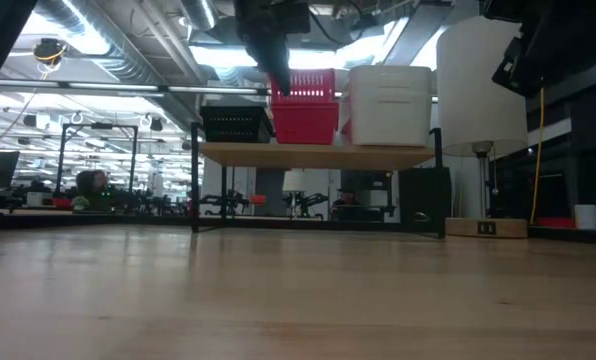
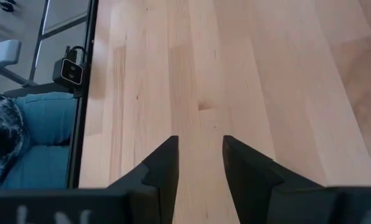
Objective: Stack baskets on shelf by color
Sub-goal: Stack the red bin on top of the red bin on the shelf
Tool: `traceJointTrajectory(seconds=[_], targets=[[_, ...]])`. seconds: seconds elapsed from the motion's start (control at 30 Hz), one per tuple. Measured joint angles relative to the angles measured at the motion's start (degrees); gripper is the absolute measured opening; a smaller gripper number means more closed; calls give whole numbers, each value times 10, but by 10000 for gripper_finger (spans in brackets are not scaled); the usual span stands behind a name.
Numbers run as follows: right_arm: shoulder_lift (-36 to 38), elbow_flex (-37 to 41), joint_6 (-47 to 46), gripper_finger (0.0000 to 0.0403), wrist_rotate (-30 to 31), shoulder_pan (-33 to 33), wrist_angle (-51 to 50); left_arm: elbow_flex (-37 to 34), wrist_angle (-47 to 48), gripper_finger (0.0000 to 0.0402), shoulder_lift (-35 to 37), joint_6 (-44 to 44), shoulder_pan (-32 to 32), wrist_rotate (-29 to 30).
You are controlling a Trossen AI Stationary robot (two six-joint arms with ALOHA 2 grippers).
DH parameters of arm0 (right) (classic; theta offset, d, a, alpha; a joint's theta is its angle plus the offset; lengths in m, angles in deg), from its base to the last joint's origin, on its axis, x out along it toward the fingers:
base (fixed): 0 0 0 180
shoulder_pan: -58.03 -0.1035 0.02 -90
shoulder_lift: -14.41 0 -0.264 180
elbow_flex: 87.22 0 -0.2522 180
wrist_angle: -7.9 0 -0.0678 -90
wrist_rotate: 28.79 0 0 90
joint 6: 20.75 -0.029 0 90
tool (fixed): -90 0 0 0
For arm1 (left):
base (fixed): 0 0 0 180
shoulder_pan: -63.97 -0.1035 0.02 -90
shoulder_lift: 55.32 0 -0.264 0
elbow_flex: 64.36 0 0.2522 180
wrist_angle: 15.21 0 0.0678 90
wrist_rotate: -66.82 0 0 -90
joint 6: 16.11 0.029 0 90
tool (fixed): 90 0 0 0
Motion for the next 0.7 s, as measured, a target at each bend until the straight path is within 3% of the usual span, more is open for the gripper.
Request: traceJointTrajectory(seconds=[0.43, 0.7], targets=[[0, 0, 1, 123, 0, 0, -3, 0, -14, 3, -10, -2, 0, 17], [0, 0, 1, 123, 0, 0, -8, 0, -14, 56, -10, -4, 3, 16]])
